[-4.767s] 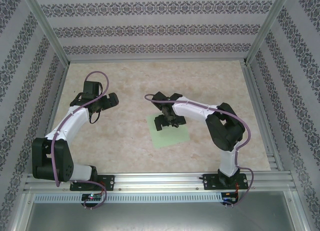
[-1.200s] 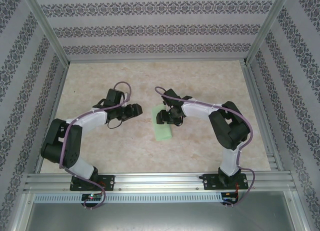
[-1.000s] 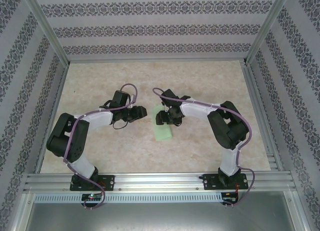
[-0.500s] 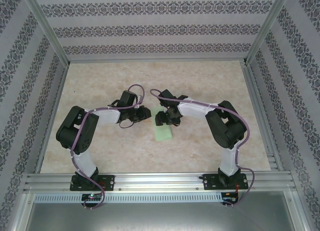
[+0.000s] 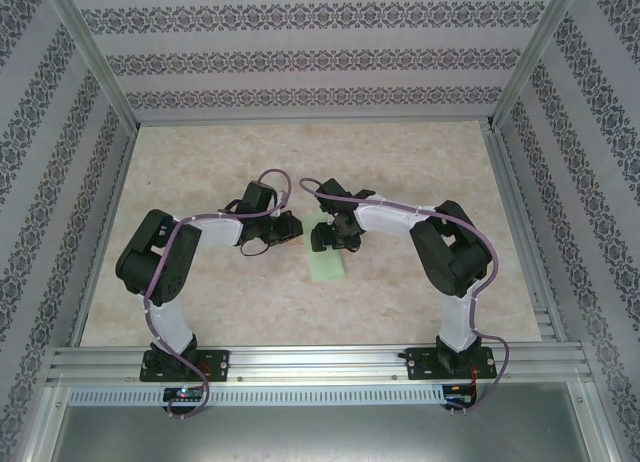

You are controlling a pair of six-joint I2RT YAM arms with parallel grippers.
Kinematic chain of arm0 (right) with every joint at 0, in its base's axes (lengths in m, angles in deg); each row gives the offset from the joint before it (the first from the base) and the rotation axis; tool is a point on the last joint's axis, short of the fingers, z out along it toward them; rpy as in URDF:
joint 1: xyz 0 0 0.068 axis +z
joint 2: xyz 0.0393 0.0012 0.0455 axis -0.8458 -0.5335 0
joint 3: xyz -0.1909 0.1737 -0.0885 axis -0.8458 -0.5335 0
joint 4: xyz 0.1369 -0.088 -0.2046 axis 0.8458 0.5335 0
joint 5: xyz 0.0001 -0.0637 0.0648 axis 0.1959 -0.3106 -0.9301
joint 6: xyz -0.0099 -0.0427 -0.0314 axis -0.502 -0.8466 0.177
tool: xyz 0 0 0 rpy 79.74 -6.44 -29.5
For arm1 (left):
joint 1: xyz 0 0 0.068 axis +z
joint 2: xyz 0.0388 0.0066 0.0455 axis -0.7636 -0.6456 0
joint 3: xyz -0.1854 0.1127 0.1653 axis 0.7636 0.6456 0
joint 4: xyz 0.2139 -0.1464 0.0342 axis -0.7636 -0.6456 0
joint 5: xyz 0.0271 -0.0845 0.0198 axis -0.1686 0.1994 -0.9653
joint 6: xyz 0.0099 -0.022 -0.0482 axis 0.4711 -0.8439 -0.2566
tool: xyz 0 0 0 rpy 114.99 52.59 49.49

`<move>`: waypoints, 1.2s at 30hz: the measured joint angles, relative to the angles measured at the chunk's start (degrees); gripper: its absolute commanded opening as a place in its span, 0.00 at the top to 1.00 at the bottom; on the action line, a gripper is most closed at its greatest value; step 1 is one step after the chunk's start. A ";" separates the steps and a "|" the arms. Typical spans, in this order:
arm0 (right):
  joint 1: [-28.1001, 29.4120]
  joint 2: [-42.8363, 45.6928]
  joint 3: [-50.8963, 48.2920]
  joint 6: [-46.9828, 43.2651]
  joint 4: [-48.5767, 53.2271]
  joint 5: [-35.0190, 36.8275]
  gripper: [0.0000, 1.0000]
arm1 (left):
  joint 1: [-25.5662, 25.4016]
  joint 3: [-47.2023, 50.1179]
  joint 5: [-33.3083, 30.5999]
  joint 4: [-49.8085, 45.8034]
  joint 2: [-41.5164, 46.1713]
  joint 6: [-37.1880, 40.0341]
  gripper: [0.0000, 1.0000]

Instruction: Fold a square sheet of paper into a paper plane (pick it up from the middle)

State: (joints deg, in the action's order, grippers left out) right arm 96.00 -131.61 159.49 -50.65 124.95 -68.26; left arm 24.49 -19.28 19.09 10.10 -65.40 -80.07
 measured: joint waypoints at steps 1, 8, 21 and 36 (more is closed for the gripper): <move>0.00 0.00 0.00 0.00 0.00 0.02 0.35 | 0.00 0.00 0.00 -0.02 -0.02 -0.11 0.86; 0.00 -0.33 0.22 0.00 0.24 0.13 0.36 | 0.00 0.00 -0.81 -0.02 0.02 -0.98 0.86; 0.02 -0.66 0.37 0.04 0.48 0.35 0.35 | 0.00 0.00 -1.70 1.40 0.04 -2.89 0.86; 0.02 -0.92 0.48 0.24 0.70 0.39 0.36 | -0.61 -0.57 1.88 2.91 -2.21 -3.08 0.92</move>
State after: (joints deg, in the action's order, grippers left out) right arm 96.02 -132.53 159.97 -50.41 125.65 -67.86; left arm 23.87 -19.85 20.97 13.01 -67.61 -83.15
